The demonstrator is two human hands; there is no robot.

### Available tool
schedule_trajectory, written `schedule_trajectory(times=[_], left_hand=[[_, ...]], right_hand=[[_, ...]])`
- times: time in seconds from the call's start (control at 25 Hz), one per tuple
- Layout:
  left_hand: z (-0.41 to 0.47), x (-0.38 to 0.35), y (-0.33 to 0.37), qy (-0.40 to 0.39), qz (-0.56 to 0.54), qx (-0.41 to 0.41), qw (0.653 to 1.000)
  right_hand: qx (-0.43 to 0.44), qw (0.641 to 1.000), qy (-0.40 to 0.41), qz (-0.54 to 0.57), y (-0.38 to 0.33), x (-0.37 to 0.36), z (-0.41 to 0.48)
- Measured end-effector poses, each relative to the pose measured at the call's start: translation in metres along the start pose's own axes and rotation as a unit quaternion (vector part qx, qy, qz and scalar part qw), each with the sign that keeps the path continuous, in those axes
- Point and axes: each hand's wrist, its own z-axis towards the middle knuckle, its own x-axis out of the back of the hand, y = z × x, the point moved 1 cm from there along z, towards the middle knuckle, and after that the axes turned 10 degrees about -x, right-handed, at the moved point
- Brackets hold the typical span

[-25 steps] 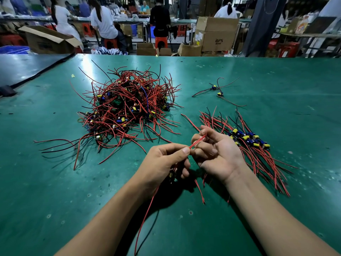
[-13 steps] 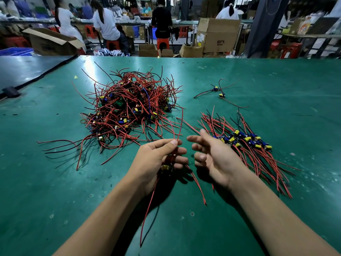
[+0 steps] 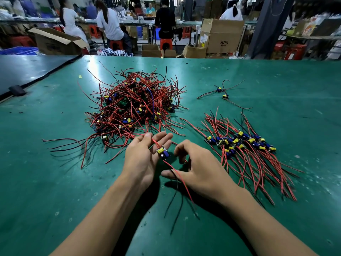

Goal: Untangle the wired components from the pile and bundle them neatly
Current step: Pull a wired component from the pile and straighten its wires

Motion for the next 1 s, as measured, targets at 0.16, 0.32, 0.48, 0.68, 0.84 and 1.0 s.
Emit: schedule_trajectory(times=[0.16, 0.32, 0.48, 0.68, 0.84, 1.0], left_hand=[[-0.002, -0.003, -0.003, -0.015, -0.043, 0.027, 0.999], [-0.003, 0.002, -0.003, -0.107, -0.048, 0.068, 0.991], [-0.008, 0.003, -0.006, -0.213, 0.021, 0.072, 0.974], [-0.01, 0.0, -0.005, -0.2, 0.088, 0.139, 0.966], [-0.015, 0.002, -0.009, -0.265, 0.125, 0.161, 0.942], [-0.012, 0.006, -0.015, -0.23, 0.196, 0.058, 0.952]], right_hand=[[0.0, 0.991, 0.07, 0.112, -0.009, -0.003, -0.002], [-0.151, 0.884, 0.0, 0.443, -0.011, 0.008, 0.004], [-0.203, 0.765, -0.105, 0.602, -0.009, 0.027, 0.01], [-0.214, 0.751, -0.239, 0.577, 0.002, 0.038, 0.005], [-0.202, 0.777, -0.269, 0.531, 0.007, 0.036, 0.005], [-0.209, 0.821, -0.185, 0.499, 0.012, 0.029, 0.011]])
